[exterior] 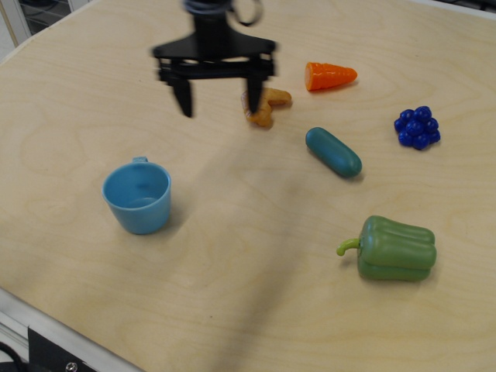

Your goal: Put cucumber in cup

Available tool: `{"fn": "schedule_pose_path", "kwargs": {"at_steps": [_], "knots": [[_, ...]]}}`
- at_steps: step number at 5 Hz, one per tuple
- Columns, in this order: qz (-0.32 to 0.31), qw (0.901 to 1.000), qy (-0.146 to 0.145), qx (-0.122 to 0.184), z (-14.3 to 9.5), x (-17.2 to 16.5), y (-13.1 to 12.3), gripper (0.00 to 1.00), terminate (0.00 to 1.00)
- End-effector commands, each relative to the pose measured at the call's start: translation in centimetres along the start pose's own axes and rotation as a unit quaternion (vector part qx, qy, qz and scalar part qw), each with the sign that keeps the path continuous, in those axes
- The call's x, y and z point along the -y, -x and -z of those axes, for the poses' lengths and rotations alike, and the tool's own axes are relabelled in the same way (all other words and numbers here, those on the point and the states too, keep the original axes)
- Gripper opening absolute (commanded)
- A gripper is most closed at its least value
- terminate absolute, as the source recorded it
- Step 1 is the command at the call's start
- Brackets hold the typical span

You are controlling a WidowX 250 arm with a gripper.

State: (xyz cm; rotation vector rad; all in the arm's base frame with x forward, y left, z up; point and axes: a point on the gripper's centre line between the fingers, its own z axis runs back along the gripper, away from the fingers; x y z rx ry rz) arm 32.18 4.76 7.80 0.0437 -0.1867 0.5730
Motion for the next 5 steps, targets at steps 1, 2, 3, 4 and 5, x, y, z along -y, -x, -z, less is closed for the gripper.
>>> {"fn": "schedule_pose_path", "kwargs": {"at_steps": [1,2,3,4,5], "knots": [[-0.029,0.9978,0.059,0.007,0.9,7.4,-0.6,1.00,0.00],[-0.062,0.9955,0.071,0.015,1.9,9.3,-1.1,1.00,0.00],[-0.096,0.9931,0.065,0.014,2.6,10.6,-1.2,1.00,0.00],[-0.115,0.9933,-0.002,0.016,3.7,11.0,-1.5,1.00,0.00],[-0.128,0.9918,-0.003,-0.003,4.9,11.0,-1.9,1.00,0.00]]}}
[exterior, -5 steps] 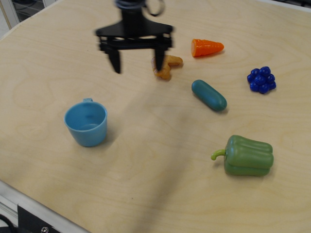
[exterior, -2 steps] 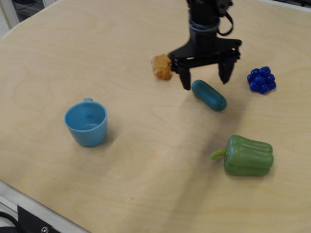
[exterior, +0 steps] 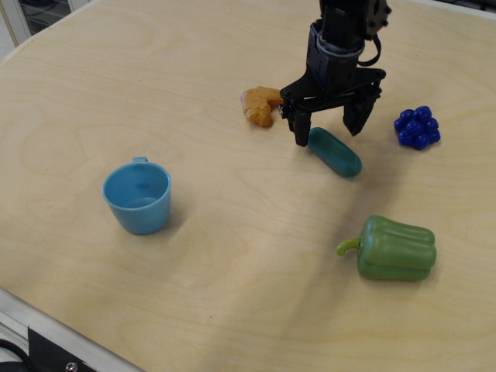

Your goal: Put cucumber in cup

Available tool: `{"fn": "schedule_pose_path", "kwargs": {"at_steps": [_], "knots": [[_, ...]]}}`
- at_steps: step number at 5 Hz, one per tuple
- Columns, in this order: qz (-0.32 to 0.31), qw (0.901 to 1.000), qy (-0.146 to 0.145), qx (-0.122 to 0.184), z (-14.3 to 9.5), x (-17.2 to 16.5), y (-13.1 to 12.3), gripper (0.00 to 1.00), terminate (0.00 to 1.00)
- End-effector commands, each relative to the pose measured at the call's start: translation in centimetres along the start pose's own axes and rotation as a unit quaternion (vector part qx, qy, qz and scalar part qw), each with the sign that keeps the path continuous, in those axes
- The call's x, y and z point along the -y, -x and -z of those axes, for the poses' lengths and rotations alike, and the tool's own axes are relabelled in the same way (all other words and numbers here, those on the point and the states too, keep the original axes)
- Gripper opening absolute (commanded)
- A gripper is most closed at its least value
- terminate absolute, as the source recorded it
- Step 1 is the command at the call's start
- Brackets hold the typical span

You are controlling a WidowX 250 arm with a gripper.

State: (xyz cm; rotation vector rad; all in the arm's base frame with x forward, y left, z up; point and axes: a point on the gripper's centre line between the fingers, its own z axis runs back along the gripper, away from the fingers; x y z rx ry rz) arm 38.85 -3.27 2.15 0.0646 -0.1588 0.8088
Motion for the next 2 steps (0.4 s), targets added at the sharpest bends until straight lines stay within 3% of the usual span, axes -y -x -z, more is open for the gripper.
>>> {"fn": "schedule_pose_path", "kwargs": {"at_steps": [1,2], "knots": [[-0.026,0.9993,0.026,-0.010,-0.43,1.12,-1.54,1.00,0.00],[-0.029,0.9992,0.025,-0.011,-0.37,1.07,-1.43,0.00,0.00]]}}
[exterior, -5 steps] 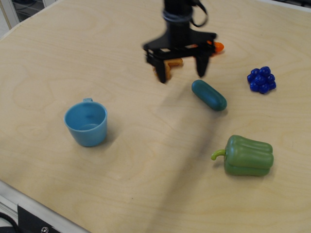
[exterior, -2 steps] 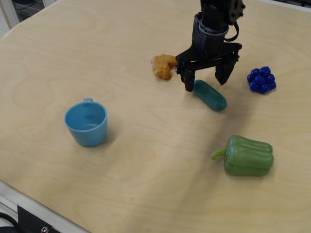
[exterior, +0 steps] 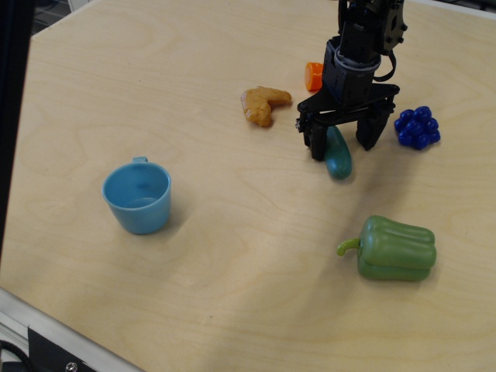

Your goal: Put cucumber in cup

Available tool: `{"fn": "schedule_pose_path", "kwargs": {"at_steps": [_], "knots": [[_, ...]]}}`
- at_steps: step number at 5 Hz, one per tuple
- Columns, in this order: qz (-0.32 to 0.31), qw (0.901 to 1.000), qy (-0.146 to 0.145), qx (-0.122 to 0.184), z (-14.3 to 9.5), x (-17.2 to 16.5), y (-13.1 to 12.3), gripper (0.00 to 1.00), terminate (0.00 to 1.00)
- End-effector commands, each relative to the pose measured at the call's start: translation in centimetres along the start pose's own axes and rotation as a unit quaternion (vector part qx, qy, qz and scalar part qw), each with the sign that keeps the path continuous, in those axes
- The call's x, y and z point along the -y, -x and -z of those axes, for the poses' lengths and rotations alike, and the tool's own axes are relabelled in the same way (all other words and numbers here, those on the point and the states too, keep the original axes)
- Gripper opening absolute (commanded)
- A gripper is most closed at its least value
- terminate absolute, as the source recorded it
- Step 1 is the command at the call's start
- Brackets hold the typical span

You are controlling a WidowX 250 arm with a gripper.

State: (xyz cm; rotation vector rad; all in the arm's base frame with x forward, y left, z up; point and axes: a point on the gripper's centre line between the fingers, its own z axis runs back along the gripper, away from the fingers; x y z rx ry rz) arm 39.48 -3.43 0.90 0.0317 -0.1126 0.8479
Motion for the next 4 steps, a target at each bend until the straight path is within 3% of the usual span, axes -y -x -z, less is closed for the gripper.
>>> {"fn": "schedule_pose_path", "kwargs": {"at_steps": [1,3,4], "knots": [[-0.006,0.9995,0.025,0.020,-2.0,-0.2,-1.3,0.00,0.00],[-0.019,0.9993,0.019,0.027,-4.3,-4.9,-2.4,0.00,0.00],[-0.023,0.9983,0.005,0.053,-6.3,-8.4,-2.7,0.00,0.00]]}}
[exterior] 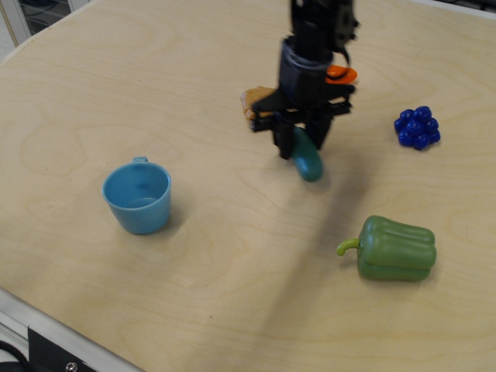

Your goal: Put cucumber in cup

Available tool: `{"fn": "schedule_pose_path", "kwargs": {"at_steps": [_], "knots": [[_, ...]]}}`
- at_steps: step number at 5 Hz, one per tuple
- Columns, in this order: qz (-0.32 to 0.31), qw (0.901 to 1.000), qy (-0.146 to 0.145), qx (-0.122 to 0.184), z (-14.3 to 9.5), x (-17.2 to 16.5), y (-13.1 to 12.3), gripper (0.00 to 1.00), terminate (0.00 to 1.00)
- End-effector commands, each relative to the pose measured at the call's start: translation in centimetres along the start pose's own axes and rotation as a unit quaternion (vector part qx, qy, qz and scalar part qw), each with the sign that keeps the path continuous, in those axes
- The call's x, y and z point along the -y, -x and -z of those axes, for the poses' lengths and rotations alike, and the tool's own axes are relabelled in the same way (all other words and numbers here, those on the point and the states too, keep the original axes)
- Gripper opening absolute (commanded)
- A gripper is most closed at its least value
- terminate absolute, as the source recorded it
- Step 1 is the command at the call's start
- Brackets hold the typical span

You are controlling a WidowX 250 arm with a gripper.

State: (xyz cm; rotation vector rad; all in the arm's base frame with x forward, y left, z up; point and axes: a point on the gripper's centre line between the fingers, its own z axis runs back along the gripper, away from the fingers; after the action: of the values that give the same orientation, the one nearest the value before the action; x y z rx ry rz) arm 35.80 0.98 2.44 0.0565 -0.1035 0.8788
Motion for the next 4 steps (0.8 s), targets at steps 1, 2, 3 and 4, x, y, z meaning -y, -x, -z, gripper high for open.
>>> {"fn": "schedule_pose_path", "kwargs": {"at_steps": [1,2,3,4], "knots": [[-0.017,0.9970,0.005,0.075,-6.1,-6.5,-2.3,0.00,0.00],[-0.023,0.9951,0.002,0.096,-6.8,-9.6,-2.2,0.00,0.00],[-0.029,0.9937,0.005,0.109,-7.1,-11.7,-2.1,0.00,0.00],[-0.049,0.9909,-0.009,0.125,-6.9,-13.7,-2.5,0.00,0.00]]}}
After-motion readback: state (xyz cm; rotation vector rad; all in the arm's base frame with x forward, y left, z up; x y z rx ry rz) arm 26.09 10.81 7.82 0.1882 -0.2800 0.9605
